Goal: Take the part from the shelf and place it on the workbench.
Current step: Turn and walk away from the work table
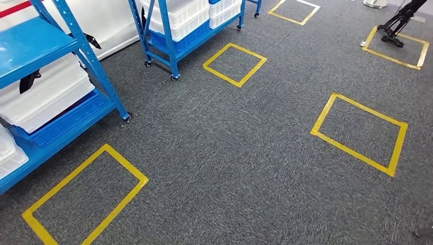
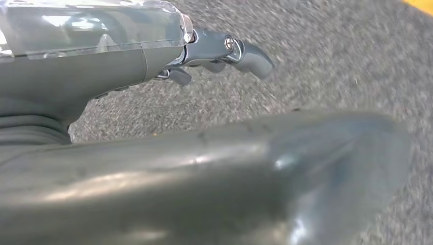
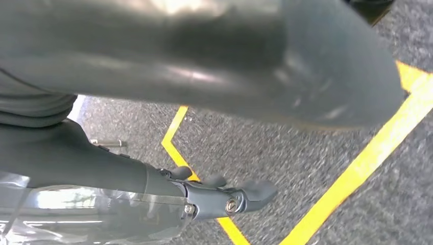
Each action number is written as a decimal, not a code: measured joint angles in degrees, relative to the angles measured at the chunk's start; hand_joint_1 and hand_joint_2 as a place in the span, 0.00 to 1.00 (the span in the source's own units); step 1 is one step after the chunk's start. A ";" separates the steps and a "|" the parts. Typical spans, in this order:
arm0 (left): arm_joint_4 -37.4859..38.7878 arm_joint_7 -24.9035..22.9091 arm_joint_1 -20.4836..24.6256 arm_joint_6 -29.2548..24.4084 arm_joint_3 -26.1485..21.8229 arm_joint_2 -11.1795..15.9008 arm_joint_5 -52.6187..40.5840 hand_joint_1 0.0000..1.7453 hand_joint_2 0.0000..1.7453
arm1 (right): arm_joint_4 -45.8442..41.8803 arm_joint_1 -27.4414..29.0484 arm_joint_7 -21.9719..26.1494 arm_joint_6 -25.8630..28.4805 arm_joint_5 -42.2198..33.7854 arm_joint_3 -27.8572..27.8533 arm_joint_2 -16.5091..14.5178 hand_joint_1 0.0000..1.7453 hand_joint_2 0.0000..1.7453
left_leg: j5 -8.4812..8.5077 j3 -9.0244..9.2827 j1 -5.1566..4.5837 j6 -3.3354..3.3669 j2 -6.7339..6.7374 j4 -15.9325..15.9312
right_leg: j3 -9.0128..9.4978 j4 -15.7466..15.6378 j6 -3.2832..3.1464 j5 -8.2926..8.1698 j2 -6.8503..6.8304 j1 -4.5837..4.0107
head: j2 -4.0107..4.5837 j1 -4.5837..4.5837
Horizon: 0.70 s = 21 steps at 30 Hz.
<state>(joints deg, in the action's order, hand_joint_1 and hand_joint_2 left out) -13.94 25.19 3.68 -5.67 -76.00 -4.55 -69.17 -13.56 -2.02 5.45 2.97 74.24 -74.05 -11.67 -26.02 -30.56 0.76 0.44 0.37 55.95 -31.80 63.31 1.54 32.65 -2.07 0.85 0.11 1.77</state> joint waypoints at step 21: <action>0.07 0.49 0.23 -0.08 -0.45 0.01 -0.45 0.00 0.00 | 0.12 0.20 -0.31 -0.09 0.88 -0.83 0.04 0.00 0.00 | -4.78 -6.03 0.35 -2.74 -0.30 12.41 | 0.66 -4.82 -2.54 -4.20 -1.61 -0.24 | 0.00 0.06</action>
<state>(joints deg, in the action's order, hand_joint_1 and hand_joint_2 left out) -13.88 25.68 3.91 -5.75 -76.46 -4.55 -69.62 -13.44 -1.82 5.15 2.89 75.13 -74.88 -11.63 -30.80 -36.60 1.10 -2.30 0.07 68.35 -31.13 58.49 -1.00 28.45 -3.68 0.60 0.11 1.84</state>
